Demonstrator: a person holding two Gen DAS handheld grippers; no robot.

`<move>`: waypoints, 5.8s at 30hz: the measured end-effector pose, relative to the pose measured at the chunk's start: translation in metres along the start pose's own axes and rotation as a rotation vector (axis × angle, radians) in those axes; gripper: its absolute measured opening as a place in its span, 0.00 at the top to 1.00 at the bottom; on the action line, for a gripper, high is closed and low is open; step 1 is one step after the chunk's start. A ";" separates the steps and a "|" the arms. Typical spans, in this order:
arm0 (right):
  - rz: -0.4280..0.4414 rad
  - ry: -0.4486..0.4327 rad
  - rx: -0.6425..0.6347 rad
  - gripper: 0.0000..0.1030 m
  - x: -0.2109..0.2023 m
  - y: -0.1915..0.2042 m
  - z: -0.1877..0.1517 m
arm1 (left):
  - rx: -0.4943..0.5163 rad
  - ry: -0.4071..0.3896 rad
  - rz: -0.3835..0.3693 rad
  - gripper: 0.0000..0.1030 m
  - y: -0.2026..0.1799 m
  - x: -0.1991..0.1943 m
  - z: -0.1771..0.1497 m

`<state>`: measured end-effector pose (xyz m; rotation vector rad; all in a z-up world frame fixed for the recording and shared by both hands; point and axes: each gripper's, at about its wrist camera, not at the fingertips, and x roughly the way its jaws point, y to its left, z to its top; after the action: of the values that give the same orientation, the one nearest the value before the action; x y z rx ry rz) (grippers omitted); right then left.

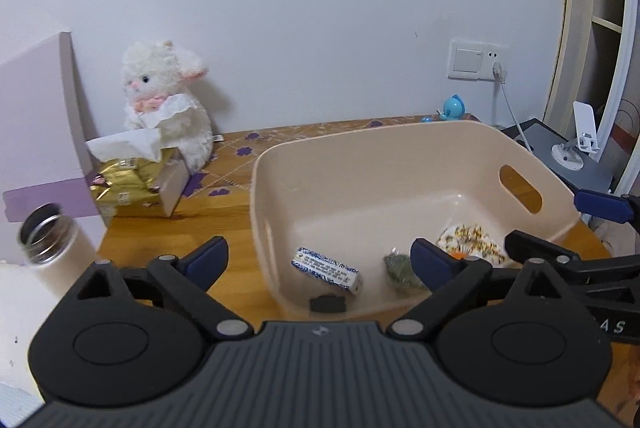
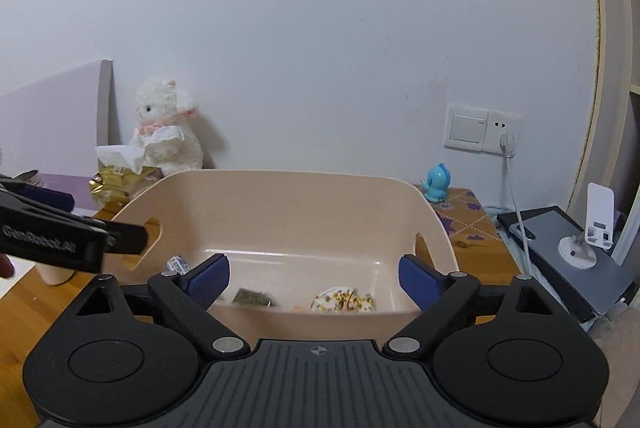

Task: Organize objects
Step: 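Lift both items into the beige bin and open both tools, then grasp the grey keys with the left tool while the right tool grasps the cartoon juice box, then drop the keys and juice box into the beige bin, opening both tools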

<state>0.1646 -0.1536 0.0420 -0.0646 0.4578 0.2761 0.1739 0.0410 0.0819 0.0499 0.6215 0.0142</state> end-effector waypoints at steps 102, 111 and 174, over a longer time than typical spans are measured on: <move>0.020 0.069 0.034 0.54 -0.024 -0.012 -0.060 | -0.112 0.122 -0.129 0.80 0.004 -0.011 -0.073; 0.024 -0.080 0.052 0.54 -0.048 -0.020 -0.024 | -0.077 -0.029 -0.127 0.80 -0.001 -0.054 -0.040; -0.019 0.031 0.083 0.00 -0.045 -0.018 0.007 | -0.032 0.057 0.029 0.14 -0.016 -0.019 -0.015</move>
<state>0.1340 -0.1807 0.0686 0.0077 0.4987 0.2370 0.1496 0.0253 0.0798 0.0278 0.6775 0.0539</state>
